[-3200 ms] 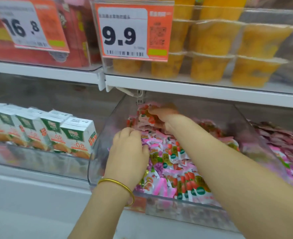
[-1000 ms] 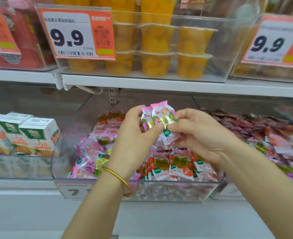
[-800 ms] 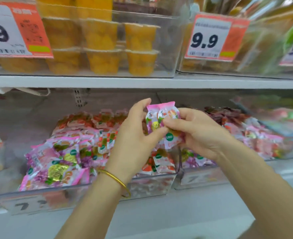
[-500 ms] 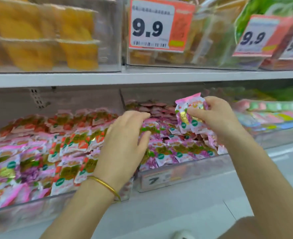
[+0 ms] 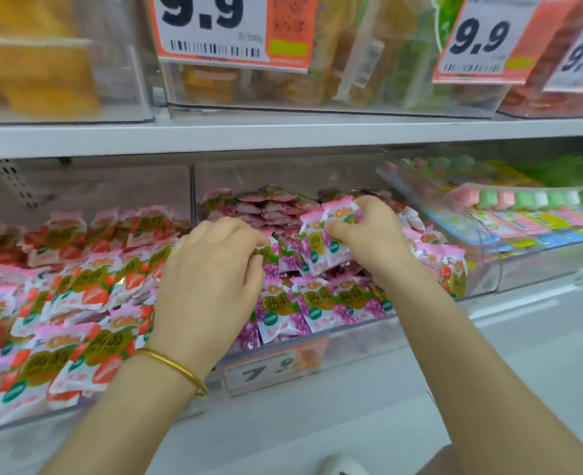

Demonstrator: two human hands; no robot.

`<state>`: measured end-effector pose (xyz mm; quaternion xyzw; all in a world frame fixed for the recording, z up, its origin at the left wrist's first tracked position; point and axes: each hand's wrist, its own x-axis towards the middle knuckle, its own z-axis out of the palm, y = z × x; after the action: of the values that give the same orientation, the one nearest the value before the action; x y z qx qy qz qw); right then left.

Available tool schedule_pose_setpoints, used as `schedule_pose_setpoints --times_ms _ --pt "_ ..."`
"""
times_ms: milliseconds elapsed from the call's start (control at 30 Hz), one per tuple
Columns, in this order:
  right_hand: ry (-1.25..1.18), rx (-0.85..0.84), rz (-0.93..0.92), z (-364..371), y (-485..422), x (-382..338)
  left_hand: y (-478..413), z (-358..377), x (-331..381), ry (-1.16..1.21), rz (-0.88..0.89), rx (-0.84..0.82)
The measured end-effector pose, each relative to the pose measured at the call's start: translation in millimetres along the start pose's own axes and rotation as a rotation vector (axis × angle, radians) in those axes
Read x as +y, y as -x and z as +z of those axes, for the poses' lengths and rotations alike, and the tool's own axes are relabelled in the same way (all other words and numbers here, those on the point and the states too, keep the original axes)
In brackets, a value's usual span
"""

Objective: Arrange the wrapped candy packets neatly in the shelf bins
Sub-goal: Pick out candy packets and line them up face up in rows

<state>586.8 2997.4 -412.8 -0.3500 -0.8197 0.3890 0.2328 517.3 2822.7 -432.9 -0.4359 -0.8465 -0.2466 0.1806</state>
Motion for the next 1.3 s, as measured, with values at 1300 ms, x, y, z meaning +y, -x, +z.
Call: schedule_pose_setpoints --times_ms 1300 --pt "0.218 -0.048 -0.265 -18.1 0.4 17.4 3.1 1.8 -2.3 -0.063 0.082 0.010"
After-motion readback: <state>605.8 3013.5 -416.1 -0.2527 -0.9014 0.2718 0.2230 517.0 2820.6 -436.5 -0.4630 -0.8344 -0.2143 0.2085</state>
